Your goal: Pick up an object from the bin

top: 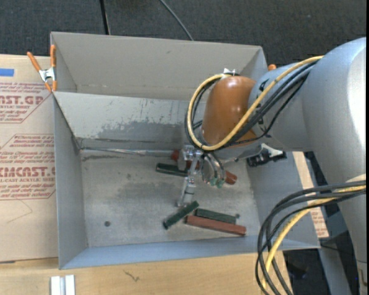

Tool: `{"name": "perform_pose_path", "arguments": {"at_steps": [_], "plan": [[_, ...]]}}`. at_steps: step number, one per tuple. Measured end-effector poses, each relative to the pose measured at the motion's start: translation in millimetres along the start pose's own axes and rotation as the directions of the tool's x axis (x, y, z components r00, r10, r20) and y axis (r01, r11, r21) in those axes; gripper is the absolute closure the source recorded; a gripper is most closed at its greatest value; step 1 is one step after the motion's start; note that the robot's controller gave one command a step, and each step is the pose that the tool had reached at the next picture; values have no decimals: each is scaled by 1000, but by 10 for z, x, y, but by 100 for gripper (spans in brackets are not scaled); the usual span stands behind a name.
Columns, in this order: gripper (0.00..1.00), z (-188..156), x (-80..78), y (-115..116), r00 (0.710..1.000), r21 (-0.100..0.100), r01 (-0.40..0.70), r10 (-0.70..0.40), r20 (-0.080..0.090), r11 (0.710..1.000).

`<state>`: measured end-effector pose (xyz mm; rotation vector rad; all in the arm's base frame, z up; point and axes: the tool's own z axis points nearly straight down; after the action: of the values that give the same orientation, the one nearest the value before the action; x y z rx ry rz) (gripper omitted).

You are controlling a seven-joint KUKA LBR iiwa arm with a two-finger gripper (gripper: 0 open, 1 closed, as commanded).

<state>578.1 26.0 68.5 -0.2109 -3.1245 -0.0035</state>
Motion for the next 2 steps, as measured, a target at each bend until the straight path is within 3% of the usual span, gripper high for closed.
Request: {"name": "perform_pose_path", "arguments": {"at_steps": [1, 2], "plan": [[100, -33, -37, -5, 1000, -1, -2, 2, 13, 1000], [100, -32, -37, -5, 1000, -1, -2, 2, 13, 1000]]}}
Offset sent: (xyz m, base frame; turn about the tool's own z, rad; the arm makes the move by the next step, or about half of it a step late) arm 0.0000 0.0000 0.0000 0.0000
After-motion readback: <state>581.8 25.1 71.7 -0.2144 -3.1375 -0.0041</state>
